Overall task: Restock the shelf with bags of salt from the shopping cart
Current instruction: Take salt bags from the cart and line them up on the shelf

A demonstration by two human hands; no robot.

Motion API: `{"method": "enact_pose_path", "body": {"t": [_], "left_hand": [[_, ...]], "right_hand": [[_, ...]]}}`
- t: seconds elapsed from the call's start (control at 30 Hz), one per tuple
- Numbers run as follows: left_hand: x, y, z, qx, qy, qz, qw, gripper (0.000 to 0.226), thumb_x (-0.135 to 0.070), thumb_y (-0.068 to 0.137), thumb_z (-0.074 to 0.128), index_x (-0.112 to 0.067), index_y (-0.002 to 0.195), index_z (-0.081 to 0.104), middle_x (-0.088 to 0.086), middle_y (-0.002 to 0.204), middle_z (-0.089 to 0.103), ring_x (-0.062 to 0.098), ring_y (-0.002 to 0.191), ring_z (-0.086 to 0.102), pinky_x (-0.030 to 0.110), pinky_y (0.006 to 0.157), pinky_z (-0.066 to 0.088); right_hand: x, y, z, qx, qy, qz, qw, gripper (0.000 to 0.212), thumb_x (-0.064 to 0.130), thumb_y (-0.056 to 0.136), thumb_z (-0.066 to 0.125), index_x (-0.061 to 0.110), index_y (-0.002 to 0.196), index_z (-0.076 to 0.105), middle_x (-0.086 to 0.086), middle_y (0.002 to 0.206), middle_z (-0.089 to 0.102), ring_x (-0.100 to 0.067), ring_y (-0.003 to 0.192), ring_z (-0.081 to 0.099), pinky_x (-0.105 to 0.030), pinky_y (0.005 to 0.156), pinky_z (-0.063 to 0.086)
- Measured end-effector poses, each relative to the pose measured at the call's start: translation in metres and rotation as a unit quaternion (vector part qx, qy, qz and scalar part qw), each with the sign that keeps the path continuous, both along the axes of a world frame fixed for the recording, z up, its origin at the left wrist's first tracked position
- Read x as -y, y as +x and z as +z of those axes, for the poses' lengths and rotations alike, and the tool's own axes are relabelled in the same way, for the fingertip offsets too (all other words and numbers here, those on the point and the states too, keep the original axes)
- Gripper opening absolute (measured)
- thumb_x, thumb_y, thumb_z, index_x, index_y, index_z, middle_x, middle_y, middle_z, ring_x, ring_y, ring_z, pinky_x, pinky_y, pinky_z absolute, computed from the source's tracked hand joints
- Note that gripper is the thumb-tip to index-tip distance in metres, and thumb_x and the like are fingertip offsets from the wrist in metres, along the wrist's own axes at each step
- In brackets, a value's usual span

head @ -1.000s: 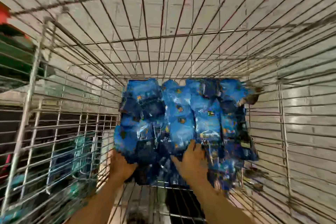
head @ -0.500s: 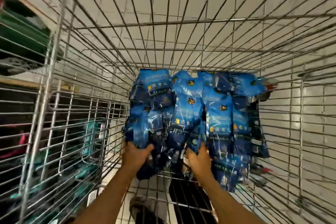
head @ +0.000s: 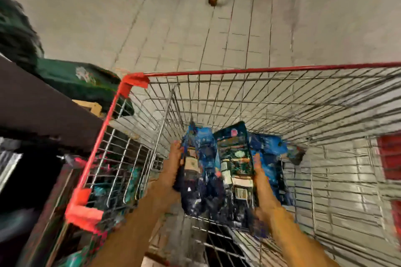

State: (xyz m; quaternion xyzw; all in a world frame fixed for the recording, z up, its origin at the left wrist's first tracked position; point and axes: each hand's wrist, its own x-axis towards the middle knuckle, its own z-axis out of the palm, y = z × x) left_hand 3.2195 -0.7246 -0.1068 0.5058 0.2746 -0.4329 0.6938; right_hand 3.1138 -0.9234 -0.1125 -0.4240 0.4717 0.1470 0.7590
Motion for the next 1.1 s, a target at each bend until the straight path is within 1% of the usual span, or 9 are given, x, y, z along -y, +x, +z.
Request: {"method": "enact_pose_path", "body": {"t": [0.07,0.1,0.17,0.23,0.3,0.5,0.63,0.8,1.1], "left_hand": [[-0.013,-0.007,0.044,0.033,0.001,0.013,0.999,0.062,-0.072,0.077,0.051,-0.020,0.099,0.077,0.001,0.082,0.073,0.017,0.067,0.071,0.036,0.064,0.060],[-0.018,-0.011,0.064,0.051,0.002,0.022,0.998,0.058,-0.067,0.082,0.050,-0.020,0.106,0.075,0.000,0.089,0.073,0.017,0.076,0.071,0.038,0.072,0.060],[-0.032,-0.020,0.114,0.065,-0.042,0.036,0.996,0.050,-0.055,0.089,0.053,-0.012,0.100,0.075,0.011,0.089,0.073,0.028,0.080,0.072,0.040,0.069,0.060],[-0.050,-0.029,0.165,0.107,-0.068,0.052,0.991,0.044,-0.049,0.083,0.059,-0.011,0.095,0.076,0.012,0.082,0.074,0.028,0.073,0.074,0.037,0.061,0.060],[-0.071,-0.039,0.211,0.169,-0.049,0.088,0.981,0.040,-0.048,0.078,0.062,-0.015,0.099,0.072,0.004,0.075,0.075,0.020,0.063,0.073,0.031,0.055,0.058],[-0.157,-0.079,0.345,0.308,-0.022,0.198,0.930,0.032,-0.043,0.076,0.062,-0.013,0.081,0.072,0.005,0.063,0.068,0.017,0.046,0.063,0.025,0.043,0.051],[-0.220,-0.118,0.418,0.405,0.064,0.289,0.865,0.032,-0.043,0.083,0.058,-0.021,0.078,0.080,0.007,0.077,0.076,0.021,0.056,0.070,0.034,0.050,0.058],[-0.294,-0.170,0.494,0.521,0.180,0.359,0.753,0.038,-0.032,0.084,0.062,-0.011,0.115,0.068,0.009,0.112,0.073,0.030,0.102,0.069,0.053,0.094,0.053],[-0.442,-0.262,0.608,0.568,0.319,0.466,0.598,0.028,-0.018,0.091,0.063,-0.009,0.117,0.065,0.004,0.105,0.075,0.017,0.089,0.071,0.032,0.077,0.059]], "right_hand": [[-0.007,0.004,0.045,0.048,0.063,-0.011,0.997,0.070,0.047,0.103,0.030,0.013,0.070,0.082,-0.012,0.076,0.076,-0.019,0.064,0.074,-0.028,0.050,0.058],[-0.012,0.006,0.067,0.073,0.082,-0.008,0.994,0.068,0.042,0.102,0.035,0.011,0.061,0.080,-0.011,0.067,0.074,-0.019,0.054,0.072,-0.024,0.041,0.053],[-0.027,0.010,0.114,0.147,0.107,0.019,0.983,0.040,0.038,0.089,0.060,0.004,0.085,0.081,-0.017,0.086,0.076,-0.023,0.070,0.075,-0.028,0.050,0.058],[-0.046,0.013,0.162,0.211,0.119,0.034,0.970,0.063,0.041,0.062,0.087,0.003,0.111,0.074,-0.019,0.110,0.072,-0.030,0.087,0.074,-0.038,0.064,0.062],[-0.068,0.015,0.195,0.256,0.105,0.058,0.959,0.076,0.042,0.060,0.084,0.001,0.122,0.067,-0.021,0.113,0.067,-0.031,0.078,0.071,-0.039,0.065,0.062],[-0.153,0.024,0.298,0.350,0.151,0.121,0.916,0.033,0.043,0.062,0.071,0.011,0.073,0.075,-0.014,0.074,0.068,-0.022,0.046,0.060,-0.029,0.045,0.052],[-0.220,0.024,0.368,0.414,0.122,0.205,0.879,0.032,0.039,0.068,0.059,0.011,0.076,0.072,-0.010,0.063,0.068,-0.022,0.045,0.062,-0.028,0.043,0.052],[-0.304,0.016,0.445,0.551,0.095,0.283,0.780,0.042,0.025,0.077,0.066,0.009,0.116,0.066,-0.015,0.107,0.074,-0.029,0.087,0.074,-0.039,0.067,0.060],[-0.478,-0.006,0.583,0.641,0.164,0.413,0.626,0.038,0.020,0.074,0.071,0.006,0.109,0.069,-0.013,0.104,0.075,-0.023,0.085,0.074,-0.035,0.070,0.060]]}}
